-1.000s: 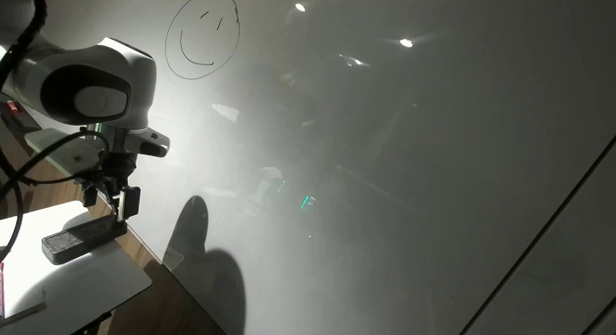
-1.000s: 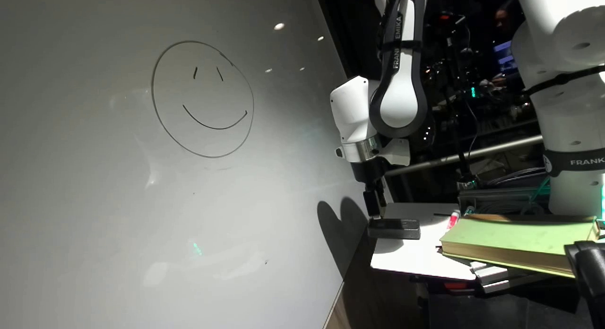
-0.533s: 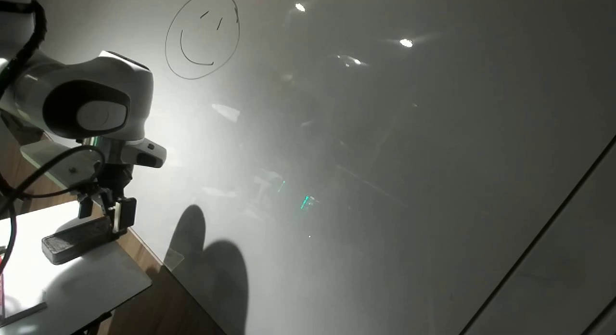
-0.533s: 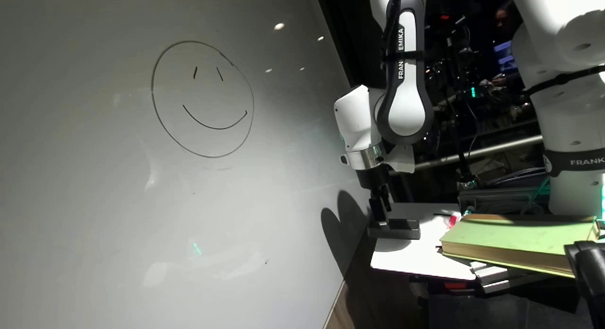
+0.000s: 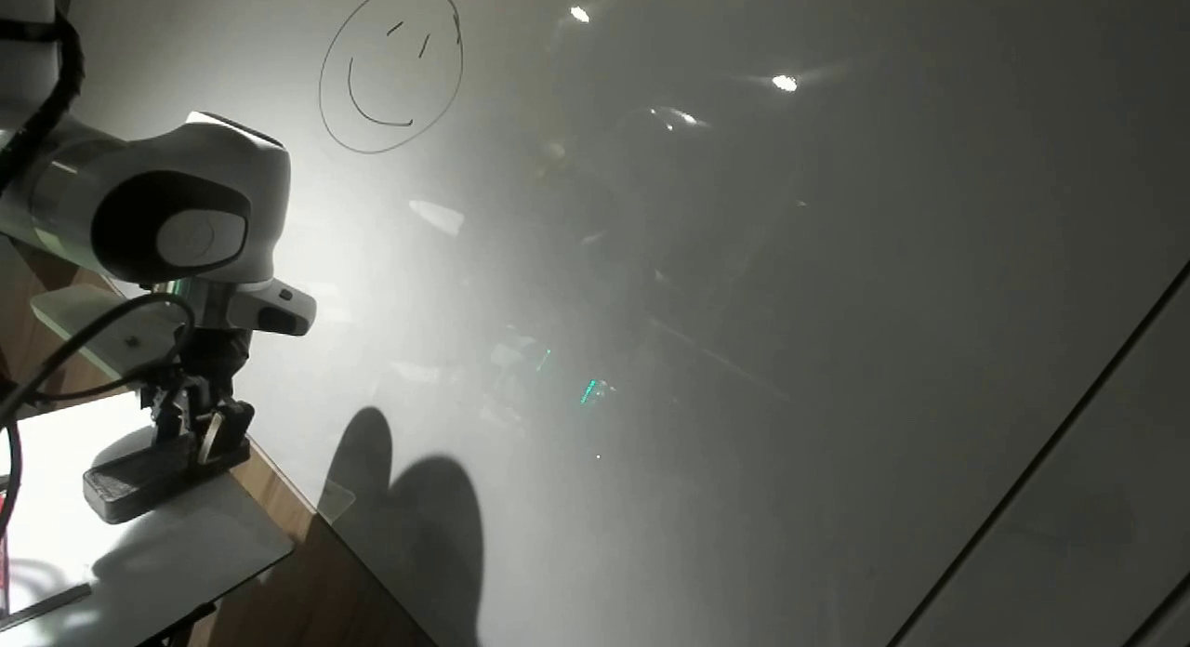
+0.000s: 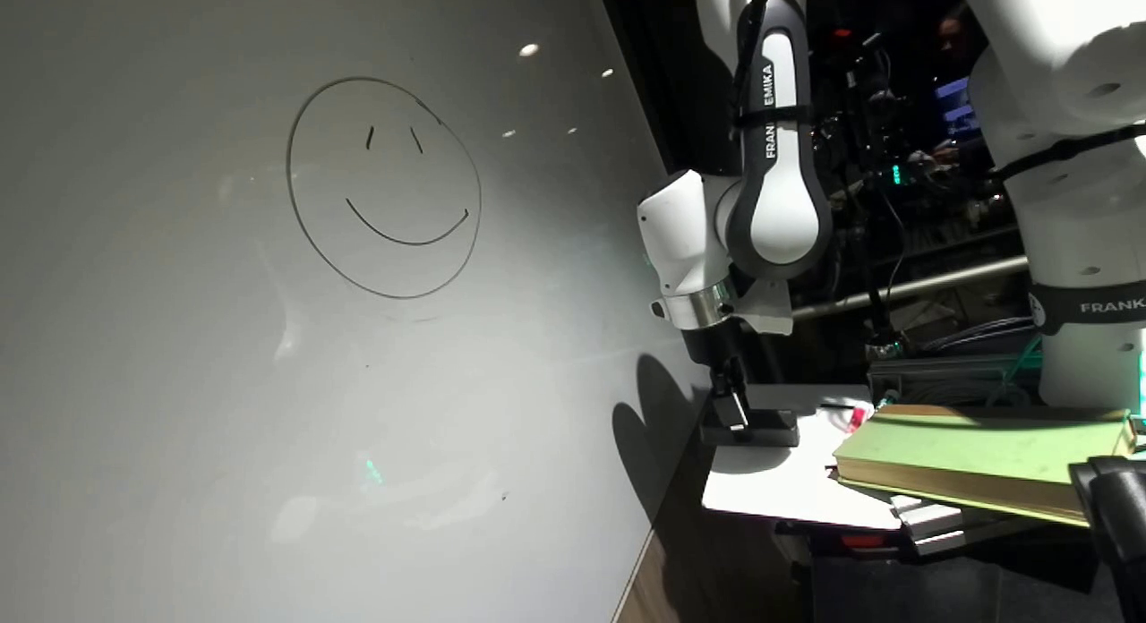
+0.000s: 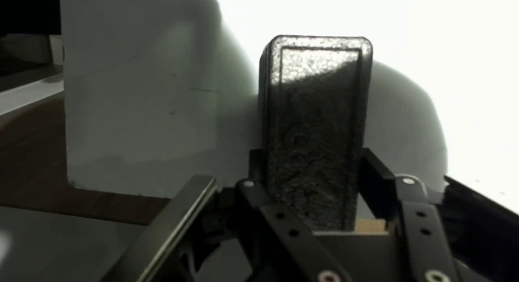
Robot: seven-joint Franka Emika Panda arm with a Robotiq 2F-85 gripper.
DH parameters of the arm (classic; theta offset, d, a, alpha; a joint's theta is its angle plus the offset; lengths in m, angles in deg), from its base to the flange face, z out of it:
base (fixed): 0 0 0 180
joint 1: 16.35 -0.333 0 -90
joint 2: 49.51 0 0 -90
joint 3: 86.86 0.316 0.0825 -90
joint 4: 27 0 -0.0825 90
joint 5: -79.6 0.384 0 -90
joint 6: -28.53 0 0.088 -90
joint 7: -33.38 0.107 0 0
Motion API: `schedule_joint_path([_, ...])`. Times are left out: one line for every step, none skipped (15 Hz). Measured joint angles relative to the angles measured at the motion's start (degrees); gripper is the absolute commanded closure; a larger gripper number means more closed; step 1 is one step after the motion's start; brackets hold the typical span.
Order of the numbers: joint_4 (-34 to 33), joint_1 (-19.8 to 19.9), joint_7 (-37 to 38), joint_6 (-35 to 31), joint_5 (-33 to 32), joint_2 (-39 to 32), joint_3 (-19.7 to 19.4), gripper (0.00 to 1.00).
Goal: Erase the drawing on the whiteboard
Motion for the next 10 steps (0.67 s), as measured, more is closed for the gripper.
schedule_joint_path([-0.01, 0.0, 0.68, 0.0, -0.71, -0.13, -0.07, 0.7])
schedule_joint_path([-0.04, 0.0, 1.28, 0.0, -1.46, -0.14, -0.13, 0.7])
schedule_joint_path([-0.05, 0.0, 1.9, 0.0, -2.12, -0.14, -0.17, 0.7])
schedule_joint_path([-0.08, 0.0, 2.34, 0.0, -2.65, -0.08, -0.18, 0.7])
schedule_joint_path([-0.18, -0.05, 2.51, 0.0, -2.79, 0.07, -0.17, 0.7])
schedule_joint_path([-0.42, -0.17, 2.51, 0.01, -2.78, 0.39, -0.07, 0.7])
schedule_joint_path([-0.7, -0.33, 2.51, 0.12, -2.47, 1.08, 0.24, 0.7])
schedule_joint_path([-0.95, -0.55, 2.46, 0.24, -1.91, 2.13, 0.67, 0.7])
schedule_joint_path([-1.23, -0.83, 2.21, 0.54, -0.88, 3.53, 1.27, 0.7])
schedule_joint_path([-1.58, -1.34, 1.74, 1.25, 0.59, 5.28, 1.88, 0.7])
